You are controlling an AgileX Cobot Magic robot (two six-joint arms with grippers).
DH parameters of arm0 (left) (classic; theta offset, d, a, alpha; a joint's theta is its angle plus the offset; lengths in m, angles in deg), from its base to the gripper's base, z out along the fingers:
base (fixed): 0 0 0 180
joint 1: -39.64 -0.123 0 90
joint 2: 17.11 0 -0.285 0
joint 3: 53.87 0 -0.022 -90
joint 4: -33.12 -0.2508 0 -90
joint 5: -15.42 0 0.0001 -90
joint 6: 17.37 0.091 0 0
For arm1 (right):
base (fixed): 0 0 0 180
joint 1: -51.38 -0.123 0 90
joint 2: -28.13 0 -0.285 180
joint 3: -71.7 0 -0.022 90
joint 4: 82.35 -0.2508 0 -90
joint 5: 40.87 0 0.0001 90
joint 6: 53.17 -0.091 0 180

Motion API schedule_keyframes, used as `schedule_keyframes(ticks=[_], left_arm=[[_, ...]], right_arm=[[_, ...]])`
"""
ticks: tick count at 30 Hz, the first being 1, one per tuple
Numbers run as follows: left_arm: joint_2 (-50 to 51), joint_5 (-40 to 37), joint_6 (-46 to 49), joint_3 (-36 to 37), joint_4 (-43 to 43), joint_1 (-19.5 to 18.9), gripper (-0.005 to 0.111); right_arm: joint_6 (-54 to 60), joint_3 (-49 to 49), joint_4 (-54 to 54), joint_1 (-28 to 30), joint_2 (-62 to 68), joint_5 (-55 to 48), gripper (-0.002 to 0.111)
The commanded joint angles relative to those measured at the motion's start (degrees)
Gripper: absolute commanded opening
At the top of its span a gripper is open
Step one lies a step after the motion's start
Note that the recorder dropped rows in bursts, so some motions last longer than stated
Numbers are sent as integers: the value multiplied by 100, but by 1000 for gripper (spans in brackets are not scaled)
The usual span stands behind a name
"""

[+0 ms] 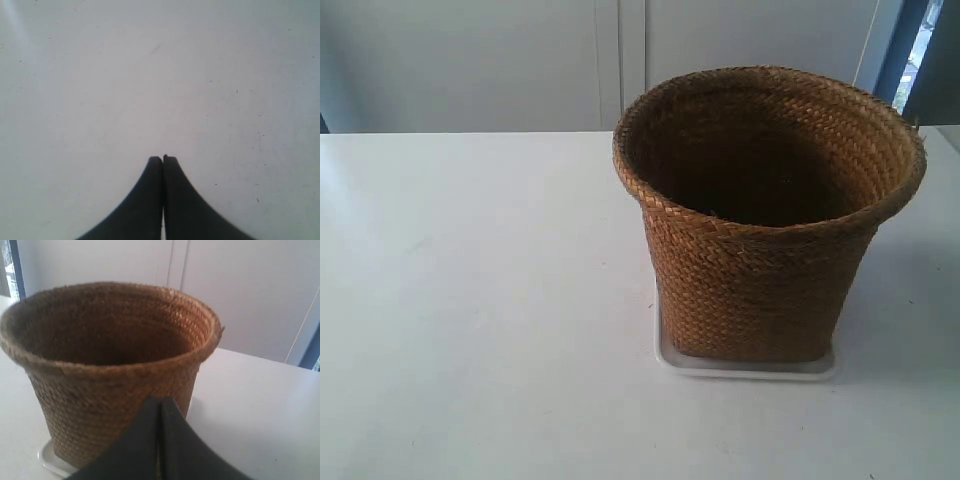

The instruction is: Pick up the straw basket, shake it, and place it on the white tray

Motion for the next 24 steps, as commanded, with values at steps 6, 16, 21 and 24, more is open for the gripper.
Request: schedule_keyframes(ticks=[6,16,21,24], left_arm=[[-39,-8,34,24,83,-7,0],[-39,-8,34,24,83,-7,0],[-39,-8,34,24,83,-7,0],[-39,-8,34,24,83,-7,0]], right_arm=[[129,-1145,118,-6,-1609,494,0],[108,-2039,108,-6,-1609,283,0],[71,-2061,73,-6,-1609,216,0],[71,-2061,73,-6,-1609,158,0]])
